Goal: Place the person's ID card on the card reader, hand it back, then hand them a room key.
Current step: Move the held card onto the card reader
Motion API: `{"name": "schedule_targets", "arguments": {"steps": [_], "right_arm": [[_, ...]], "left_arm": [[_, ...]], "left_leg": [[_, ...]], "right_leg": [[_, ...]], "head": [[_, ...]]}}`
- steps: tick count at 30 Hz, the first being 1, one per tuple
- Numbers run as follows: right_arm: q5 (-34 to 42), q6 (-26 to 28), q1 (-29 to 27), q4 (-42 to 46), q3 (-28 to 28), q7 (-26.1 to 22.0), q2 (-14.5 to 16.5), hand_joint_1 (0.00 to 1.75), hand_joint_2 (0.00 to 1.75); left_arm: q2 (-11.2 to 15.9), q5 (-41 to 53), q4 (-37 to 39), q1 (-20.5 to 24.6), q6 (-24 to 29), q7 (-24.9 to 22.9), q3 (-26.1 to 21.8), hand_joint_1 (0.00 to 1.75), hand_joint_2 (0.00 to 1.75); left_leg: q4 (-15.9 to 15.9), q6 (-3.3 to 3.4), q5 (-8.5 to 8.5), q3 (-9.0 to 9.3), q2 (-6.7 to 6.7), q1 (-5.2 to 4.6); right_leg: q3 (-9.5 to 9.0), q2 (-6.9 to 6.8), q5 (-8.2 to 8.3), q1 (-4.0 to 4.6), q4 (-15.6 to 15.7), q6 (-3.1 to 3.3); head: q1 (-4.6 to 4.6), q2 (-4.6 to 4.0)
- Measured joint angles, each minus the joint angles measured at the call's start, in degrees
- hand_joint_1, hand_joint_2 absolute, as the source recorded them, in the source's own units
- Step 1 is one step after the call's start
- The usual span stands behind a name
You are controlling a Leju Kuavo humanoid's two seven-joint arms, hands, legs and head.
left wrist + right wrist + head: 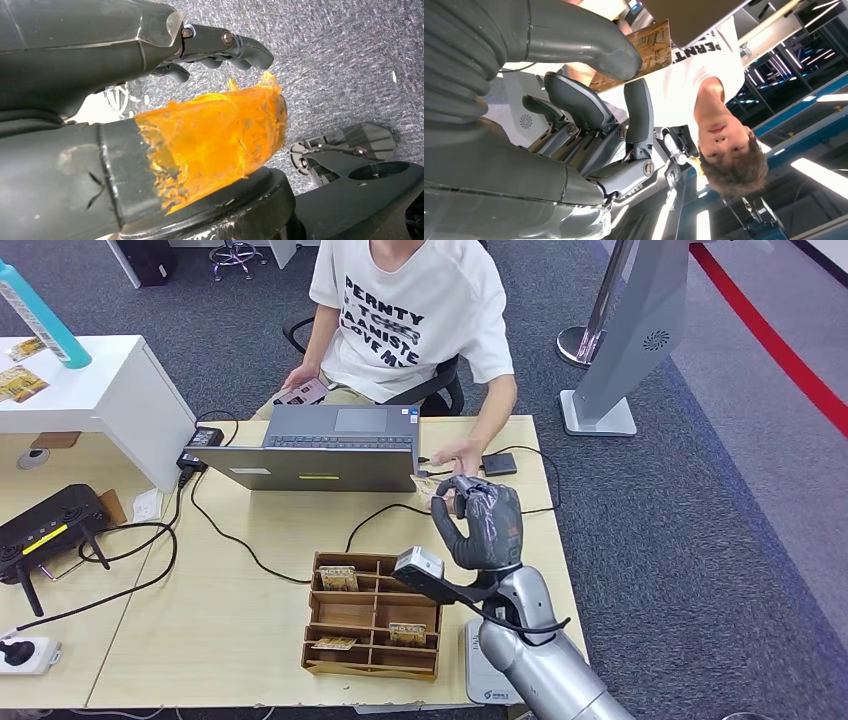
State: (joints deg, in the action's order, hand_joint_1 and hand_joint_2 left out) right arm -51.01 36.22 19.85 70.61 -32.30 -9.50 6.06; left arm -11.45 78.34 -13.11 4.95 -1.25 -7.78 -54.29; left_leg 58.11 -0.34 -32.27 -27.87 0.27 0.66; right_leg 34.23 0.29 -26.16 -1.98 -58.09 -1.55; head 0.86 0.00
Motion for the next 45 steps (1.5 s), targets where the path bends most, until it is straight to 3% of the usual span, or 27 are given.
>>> {"name": "schedule_targets", "arguments": {"steps": [9,14,20,28,34,39,45], "right_arm": [[0.74,0.42,-1.08,1.54,0.88,-0.62,-0.32,1.75,1.75],[10.51,-0.78,-3.27,5.04,1.97,-3.53,-0.58,1.75,1.75],[29.91,-8.35,-7.48,11.65,4.39,-8.31,-0.97,1.75,1.75],[42.54,-15.43,-11.51,16.87,7.64,-9.99,-1.20,1.75,1.75],[57.12,-26.87,-15.29,18.92,11.15,-8.83,-2.38,1.75,1.75],[61.42,-30.01,-17.15,19.34,13.30,-7.96,-3.37,1.75,1.75],[71.74,-38.05,-20.61,19.36,15.99,-4.33,-5.26,1.75,1.75]], "left_arm": [[0.00,-0.18,0.00,-0.03,0.03,0.18,0.00,0.00,0.00],[0.00,-1.03,0.00,-0.12,0.17,0.46,-0.06,0.00,0.00],[0.01,-1.97,0.00,-0.37,0.46,0.66,-0.43,0.00,0.00],[0.02,-2.78,0.00,-0.61,0.89,0.74,-1.12,0.00,0.00],[0.03,-3.67,0.00,-0.67,1.22,1.19,-1.88,0.00,0.00],[0.04,-3.96,0.00,-0.69,1.32,1.23,-2.64,0.00,0.00],[0.04,-4.46,0.00,-0.74,1.70,1.33,-3.20,0.00,0.00]], "left_leg": [[0.00,0.00,0.00,0.00,0.00,0.00],[0.00,0.00,0.00,-0.02,-0.01,0.00],[0.00,0.00,-0.01,-0.05,0.00,0.00],[0.00,0.00,-0.01,-0.05,-0.01,0.00],[0.00,0.00,-0.02,-0.06,-0.01,0.00],[0.00,0.03,-0.04,-0.05,0.00,-0.01],[0.00,0.03,-0.05,-0.06,-0.04,-0.01]], "right_leg": [[0.01,0.00,0.00,0.00,0.00,0.00],[0.02,-0.01,0.00,0.00,0.01,0.00],[0.04,-0.01,-0.01,0.00,0.01,0.00],[0.04,-0.01,-0.01,0.00,0.02,0.00],[0.04,-0.01,-0.01,0.00,0.03,-0.01],[0.04,-0.01,-0.01,-0.01,0.04,-0.01],[0.04,-0.05,-0.02,0.00,0.05,-0.01]], "head": [[0.00,0.00],[0.01,0.00],[0.00,0.00],[-0.01,0.00],[0.00,0.00],[0.00,0.00],[0.00,0.00]]}}
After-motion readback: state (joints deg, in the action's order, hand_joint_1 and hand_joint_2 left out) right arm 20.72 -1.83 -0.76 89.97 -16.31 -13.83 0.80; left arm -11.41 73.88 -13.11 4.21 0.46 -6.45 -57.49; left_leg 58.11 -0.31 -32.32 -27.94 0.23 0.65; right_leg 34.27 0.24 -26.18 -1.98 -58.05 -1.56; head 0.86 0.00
